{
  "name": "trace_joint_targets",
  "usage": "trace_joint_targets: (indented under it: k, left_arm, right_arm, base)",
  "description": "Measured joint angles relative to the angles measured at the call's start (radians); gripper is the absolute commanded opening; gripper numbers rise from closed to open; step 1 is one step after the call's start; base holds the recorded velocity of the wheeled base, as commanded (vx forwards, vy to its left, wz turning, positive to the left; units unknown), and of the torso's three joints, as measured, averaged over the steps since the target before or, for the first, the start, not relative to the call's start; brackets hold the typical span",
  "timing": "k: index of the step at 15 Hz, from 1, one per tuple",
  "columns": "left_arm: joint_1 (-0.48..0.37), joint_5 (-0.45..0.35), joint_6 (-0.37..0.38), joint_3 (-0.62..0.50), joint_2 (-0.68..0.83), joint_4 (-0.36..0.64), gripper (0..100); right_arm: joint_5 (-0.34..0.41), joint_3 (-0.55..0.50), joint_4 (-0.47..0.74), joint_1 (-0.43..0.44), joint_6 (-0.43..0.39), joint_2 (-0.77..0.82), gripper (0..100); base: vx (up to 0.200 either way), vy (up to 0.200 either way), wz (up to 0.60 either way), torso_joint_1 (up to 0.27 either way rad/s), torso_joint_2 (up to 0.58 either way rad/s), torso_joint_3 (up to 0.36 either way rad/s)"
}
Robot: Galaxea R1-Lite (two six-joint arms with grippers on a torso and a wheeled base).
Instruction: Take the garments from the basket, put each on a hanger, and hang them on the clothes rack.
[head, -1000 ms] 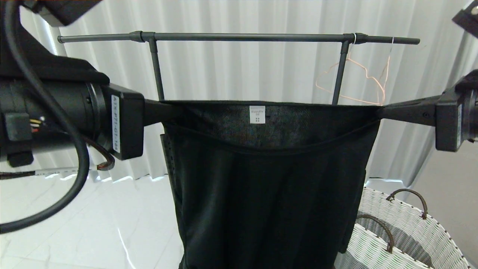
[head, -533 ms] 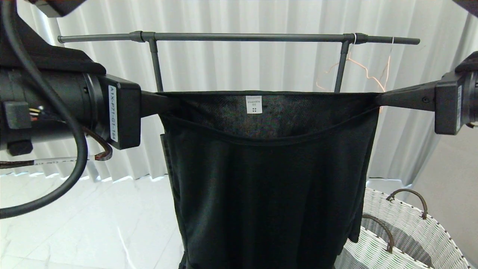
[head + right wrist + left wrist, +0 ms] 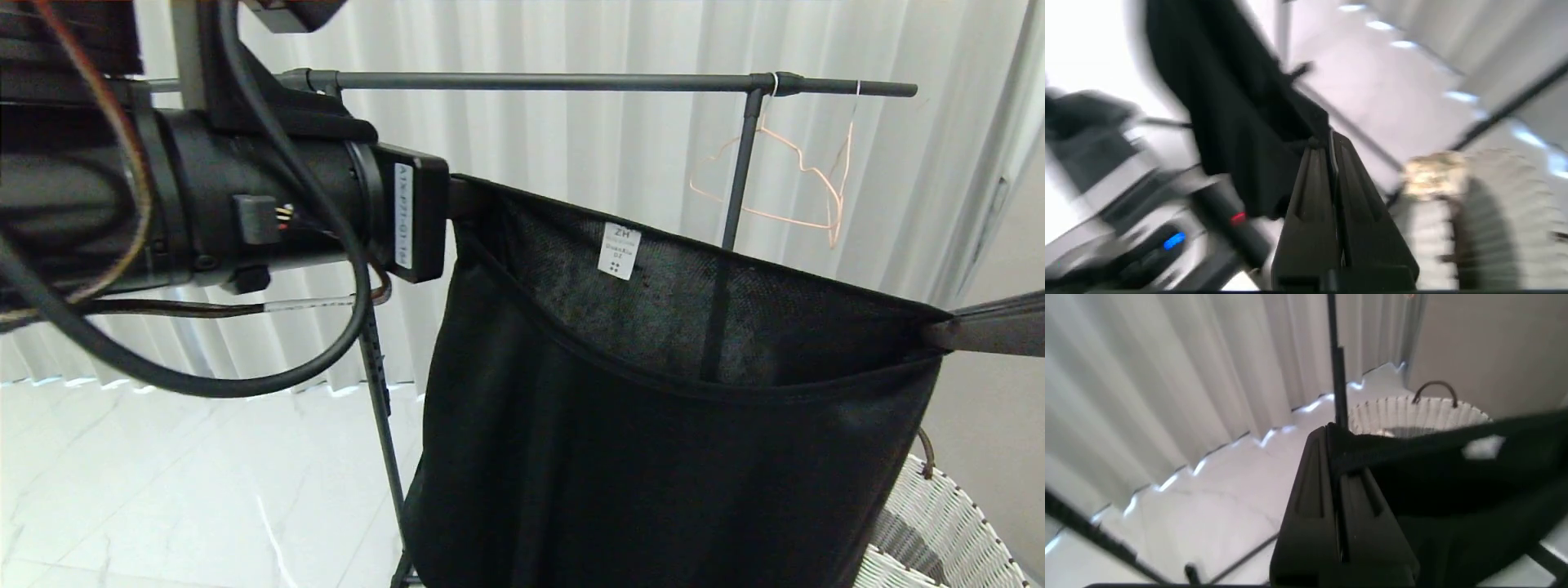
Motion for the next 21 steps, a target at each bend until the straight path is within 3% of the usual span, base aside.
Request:
trace_joint_targets:
  k: [5, 9, 10, 12, 14, 16, 19, 21]
  left_arm:
    - [-0.005, -0.042, 0.011, -0.057, 0.105, -0.054, 0]
    - [-0.016, -0.037, 0.012, -0.041, 0.109, -0.040, 0]
    - [-0.019, -0.038, 0.012, -0.034, 0.099, -0.009, 0]
    - [-0.021, -0.067, 0.007, -0.019, 0.042, 0.166, 0]
    - [-0.025, -0.149, -0.009, -0.013, -0.046, 0.381, 0]
    - [-0.036, -0.218, -0.038, -0.011, -0.133, 0.509, 0]
    - [-0.161, -0.237, -0.153, -0.011, -0.218, 0.538, 0]
    - [-0.280, -0.209, -0.246, -0.014, -0.256, 0.539, 0]
  right_arm:
    - [0.019, 0.029, -0.049, 0.252, 0.140, -0.051, 0]
    - [0.010, 0.061, -0.072, 0.281, 0.141, -0.050, 0]
    - [-0.017, 0.067, -0.073, 0.280, 0.140, -0.050, 0]
    - [-0.099, 0.075, -0.088, 0.262, 0.135, -0.042, 0]
    - [-0.109, 0.077, -0.201, 0.244, 0.125, -0.018, 0]
    - [-0.108, 0.076, -0.303, 0.227, 0.112, 0.022, 0]
    - [-0.101, 0.062, -0.462, 0.217, 0.090, 0.107, 0]
    - [-0.075, 0.030, -0.504, 0.217, 0.084, 0.164, 0]
  base:
    - [0.000, 0.000, 0.00, 0.000, 0.00, 0.000]
    - [0.000, 0.000, 0.00, 0.000, 0.00, 0.000]
    - [0.000, 0.000, 0.00, 0.000, 0.00, 0.000]
    - [0.000, 0.000, 0.00, 0.000, 0.00, 0.000]
    - [0.000, 0.000, 0.00, 0.000, 0.00, 0.000]
    - [0.000, 0.000, 0.00, 0.000, 0.00, 0.000]
    - [0.000, 0.000, 0.00, 0.000, 0.00, 0.000]
    - [0.000, 0.000, 0.00, 0.000, 0.00, 0.000]
